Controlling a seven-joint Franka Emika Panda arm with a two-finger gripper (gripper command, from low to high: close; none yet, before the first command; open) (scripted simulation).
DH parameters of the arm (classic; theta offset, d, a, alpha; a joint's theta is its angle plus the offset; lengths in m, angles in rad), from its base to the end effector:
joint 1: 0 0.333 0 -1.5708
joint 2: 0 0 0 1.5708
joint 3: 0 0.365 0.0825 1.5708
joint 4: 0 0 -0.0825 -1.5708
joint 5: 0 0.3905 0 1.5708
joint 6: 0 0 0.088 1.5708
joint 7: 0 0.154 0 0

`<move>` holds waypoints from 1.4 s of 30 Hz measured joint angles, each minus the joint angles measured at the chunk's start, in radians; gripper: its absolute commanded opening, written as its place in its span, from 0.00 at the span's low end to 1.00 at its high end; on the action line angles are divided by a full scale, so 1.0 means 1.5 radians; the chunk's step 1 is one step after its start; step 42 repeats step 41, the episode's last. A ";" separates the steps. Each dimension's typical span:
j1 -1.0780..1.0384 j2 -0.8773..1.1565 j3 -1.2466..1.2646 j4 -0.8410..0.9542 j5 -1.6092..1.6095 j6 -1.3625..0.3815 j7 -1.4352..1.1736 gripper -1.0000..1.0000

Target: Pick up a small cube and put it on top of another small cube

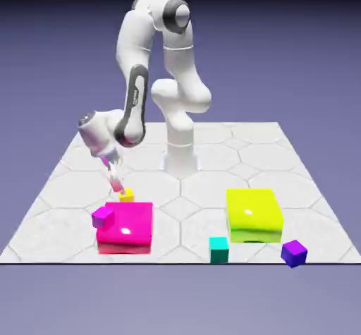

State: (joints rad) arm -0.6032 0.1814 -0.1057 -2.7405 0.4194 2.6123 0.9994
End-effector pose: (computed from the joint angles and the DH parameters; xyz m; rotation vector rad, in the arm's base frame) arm 0.2641 -0.2295 0.1409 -1.4937 2.6183 0.4786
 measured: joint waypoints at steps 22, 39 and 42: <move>0.021 -0.071 0.009 0.164 -0.046 -0.165 0.320 0.00; 0.027 0.037 0.099 0.333 0.033 -0.152 0.594 1.00; 0.024 0.015 0.093 0.340 0.022 -0.180 0.602 1.00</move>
